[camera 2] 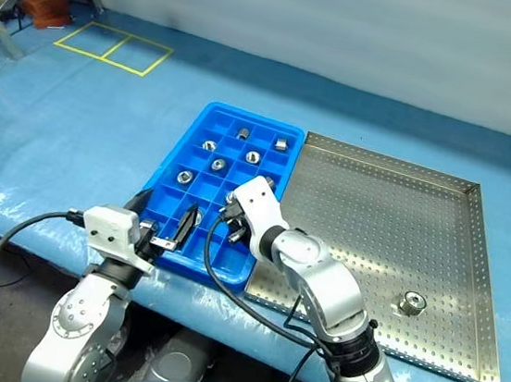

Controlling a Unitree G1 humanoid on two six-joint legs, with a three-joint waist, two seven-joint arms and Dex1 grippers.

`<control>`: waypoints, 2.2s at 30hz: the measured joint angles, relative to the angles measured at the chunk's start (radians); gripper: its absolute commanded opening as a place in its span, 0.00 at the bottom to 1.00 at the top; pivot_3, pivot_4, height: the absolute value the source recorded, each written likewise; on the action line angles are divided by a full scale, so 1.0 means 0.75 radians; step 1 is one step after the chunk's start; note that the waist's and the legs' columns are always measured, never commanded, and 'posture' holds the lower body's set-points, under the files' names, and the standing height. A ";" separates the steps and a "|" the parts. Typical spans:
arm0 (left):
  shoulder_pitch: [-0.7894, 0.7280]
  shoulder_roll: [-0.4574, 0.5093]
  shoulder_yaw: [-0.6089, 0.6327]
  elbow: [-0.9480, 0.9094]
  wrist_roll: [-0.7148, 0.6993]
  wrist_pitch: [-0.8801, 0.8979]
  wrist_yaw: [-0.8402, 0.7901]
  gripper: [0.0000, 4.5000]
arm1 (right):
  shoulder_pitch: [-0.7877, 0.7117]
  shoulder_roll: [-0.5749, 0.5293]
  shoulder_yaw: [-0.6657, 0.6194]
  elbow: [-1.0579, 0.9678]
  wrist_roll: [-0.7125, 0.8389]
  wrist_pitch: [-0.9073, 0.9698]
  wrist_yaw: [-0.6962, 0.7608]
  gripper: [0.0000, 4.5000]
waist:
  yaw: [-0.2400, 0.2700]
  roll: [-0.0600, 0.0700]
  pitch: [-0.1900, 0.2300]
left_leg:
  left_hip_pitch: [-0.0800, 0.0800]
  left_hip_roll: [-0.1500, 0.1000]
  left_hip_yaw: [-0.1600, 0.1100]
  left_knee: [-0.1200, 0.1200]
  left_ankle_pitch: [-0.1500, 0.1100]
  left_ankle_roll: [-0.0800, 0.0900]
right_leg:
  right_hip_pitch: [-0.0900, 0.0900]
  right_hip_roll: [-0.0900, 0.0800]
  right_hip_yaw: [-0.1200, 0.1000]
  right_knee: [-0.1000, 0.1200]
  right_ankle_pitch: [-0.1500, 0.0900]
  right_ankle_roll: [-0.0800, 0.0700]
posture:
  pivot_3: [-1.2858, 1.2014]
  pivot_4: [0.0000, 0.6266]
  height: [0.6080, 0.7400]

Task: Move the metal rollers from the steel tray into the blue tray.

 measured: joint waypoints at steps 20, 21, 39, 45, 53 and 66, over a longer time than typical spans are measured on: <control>-0.165 0.039 -0.107 0.133 -0.030 0.010 -0.115 1.00 | 0.065 0.002 -0.323 -0.219 -0.030 0.126 -0.209 1.00 | -0.123 0.000 0.000 | -0.001 0.000 0.000 0.002 0.000 0.000 | 0.002 -0.001 0.001 0.000 0.000 0.000 | 0.59 0.24 1.00; -0.176 0.044 -0.111 0.143 -0.031 0.011 -0.124 1.00 | 0.072 -0.001 -0.344 -0.233 -0.033 0.143 -0.217 1.00 | -0.141 0.000 0.000 | 0.000 0.000 -0.001 0.002 0.000 0.000 | 0.002 -0.001 0.001 0.000 0.000 0.000 | 0.58 0.24 1.00; -0.376 0.063 -0.238 0.254 -0.080 0.063 -0.326 1.00 | 0.300 0.049 -0.671 -0.483 -0.176 0.457 -0.415 1.00 | -0.397 0.001 -0.001 | 0.007 -0.001 0.001 0.003 0.000 0.000 | 0.004 0.002 0.009 0.006 0.004 0.006 | 0.51 0.24 1.00; -0.380 0.064 -0.237 0.254 -0.081 0.067 -0.340 1.00 | 0.344 0.088 -0.708 -0.467 -0.204 0.453 -0.424 1.00 | -0.408 0.001 -0.001 | 0.008 -0.001 0.003 0.003 0.000 0.000 | 0.004 0.001 0.012 0.006 0.006 0.008 | 0.51 0.24 1.00; -0.375 0.067 -0.238 0.254 -0.081 0.086 -0.341 1.00 | 0.379 0.098 -0.740 -0.328 -0.203 0.390 -0.400 1.00 | -0.410 0.001 -0.001 | 0.010 -0.001 0.005 0.003 0.001 0.001 | 0.005 0.001 0.014 0.006 0.006 0.008 | 0.51 0.24 1.00; -0.345 0.063 -0.238 0.254 -0.081 0.086 -0.337 1.00 | 0.367 0.059 -0.762 -0.187 -0.198 0.312 -0.363 1.00 | -0.402 0.001 -0.001 | 0.013 -0.001 0.006 0.002 0.001 0.001 | 0.006 0.001 0.016 0.006 0.005 0.008 | 0.55 0.24 1.00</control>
